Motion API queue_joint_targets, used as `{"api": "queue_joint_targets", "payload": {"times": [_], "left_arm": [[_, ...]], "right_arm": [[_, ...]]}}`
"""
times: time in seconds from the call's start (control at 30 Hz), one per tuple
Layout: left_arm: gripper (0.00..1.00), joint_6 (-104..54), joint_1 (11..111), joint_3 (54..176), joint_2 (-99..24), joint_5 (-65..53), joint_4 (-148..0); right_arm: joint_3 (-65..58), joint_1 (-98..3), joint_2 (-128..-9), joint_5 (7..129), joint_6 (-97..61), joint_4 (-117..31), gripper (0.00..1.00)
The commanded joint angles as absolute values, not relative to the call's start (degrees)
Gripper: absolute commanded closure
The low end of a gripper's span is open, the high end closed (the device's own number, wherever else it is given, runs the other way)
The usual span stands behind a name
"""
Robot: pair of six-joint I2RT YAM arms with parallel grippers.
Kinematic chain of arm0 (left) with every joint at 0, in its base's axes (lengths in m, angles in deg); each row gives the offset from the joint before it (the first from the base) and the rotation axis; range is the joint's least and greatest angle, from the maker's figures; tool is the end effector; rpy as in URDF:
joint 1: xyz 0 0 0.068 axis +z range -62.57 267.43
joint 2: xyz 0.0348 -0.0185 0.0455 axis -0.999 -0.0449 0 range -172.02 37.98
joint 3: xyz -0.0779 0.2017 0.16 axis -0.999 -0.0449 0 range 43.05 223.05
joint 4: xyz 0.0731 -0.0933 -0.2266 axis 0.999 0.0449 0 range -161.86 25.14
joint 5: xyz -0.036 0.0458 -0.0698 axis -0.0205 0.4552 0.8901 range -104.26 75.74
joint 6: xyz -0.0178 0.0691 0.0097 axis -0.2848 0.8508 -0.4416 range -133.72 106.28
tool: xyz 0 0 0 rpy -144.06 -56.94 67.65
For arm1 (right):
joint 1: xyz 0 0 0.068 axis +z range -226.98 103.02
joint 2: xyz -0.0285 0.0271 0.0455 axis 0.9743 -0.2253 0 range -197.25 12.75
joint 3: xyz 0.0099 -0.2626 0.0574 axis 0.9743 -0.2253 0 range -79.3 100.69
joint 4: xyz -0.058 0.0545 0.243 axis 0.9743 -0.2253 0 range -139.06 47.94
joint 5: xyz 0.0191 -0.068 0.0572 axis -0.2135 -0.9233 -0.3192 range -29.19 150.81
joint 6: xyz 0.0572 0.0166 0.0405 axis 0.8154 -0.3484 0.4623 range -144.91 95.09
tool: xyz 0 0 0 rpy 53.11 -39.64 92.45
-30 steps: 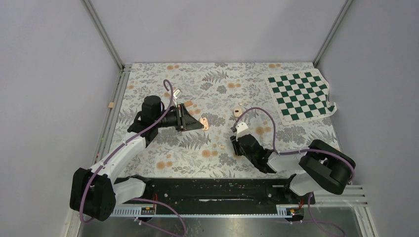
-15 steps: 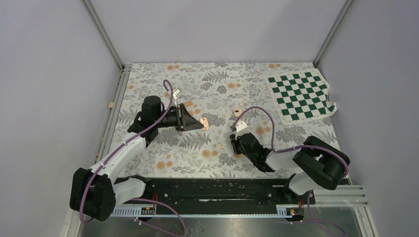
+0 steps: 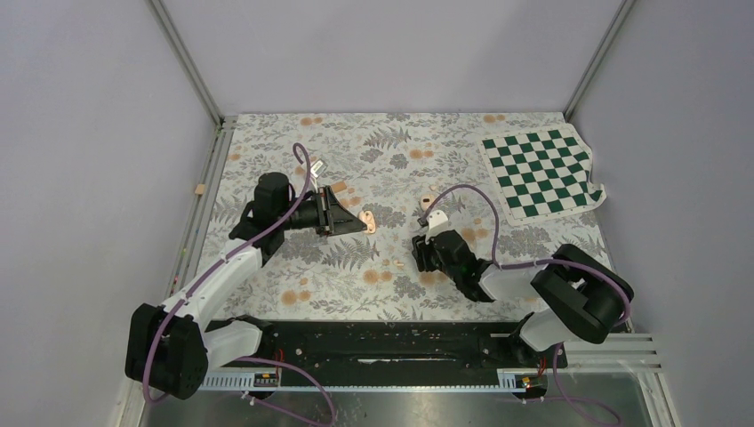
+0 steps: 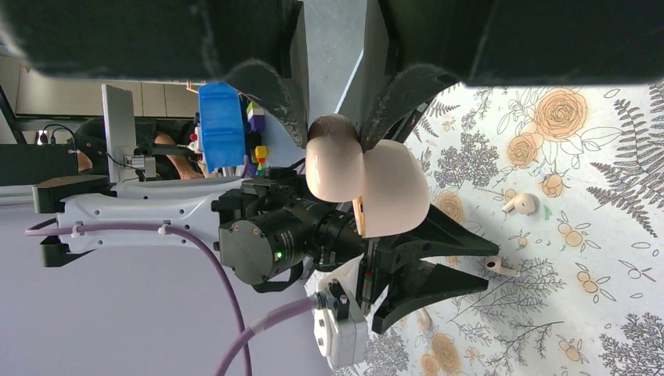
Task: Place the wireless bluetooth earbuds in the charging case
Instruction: Pick up the earbud from the center of the board.
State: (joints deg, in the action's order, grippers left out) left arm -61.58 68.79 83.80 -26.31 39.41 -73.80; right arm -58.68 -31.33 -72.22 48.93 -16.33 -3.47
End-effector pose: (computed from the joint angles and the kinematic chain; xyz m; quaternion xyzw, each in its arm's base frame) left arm 0.2233 -0.1258 0.2672 0.0593 0.7782 -0.5872 0.2148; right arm 0.2002 0.1872 0.1257 -0.2156 0.8161 0.1631 0.5107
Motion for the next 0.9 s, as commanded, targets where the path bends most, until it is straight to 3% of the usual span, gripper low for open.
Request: {"api": "queue_joint_targets", "payload": {"times": [0.0, 0.87], "left_arm": [[1.0, -61.6, 69.1, 84.0, -24.1, 39.4, -77.4], [1.0, -61.8, 69.2, 84.1, -23.1, 39.4, -77.0]], "right_arm": [[-54.8, -32.9, -71.1, 53.6, -14.3, -6.7, 0.48], [-53.1, -33.4, -73.4, 54.0, -9.5, -11.2, 0.45]]}}
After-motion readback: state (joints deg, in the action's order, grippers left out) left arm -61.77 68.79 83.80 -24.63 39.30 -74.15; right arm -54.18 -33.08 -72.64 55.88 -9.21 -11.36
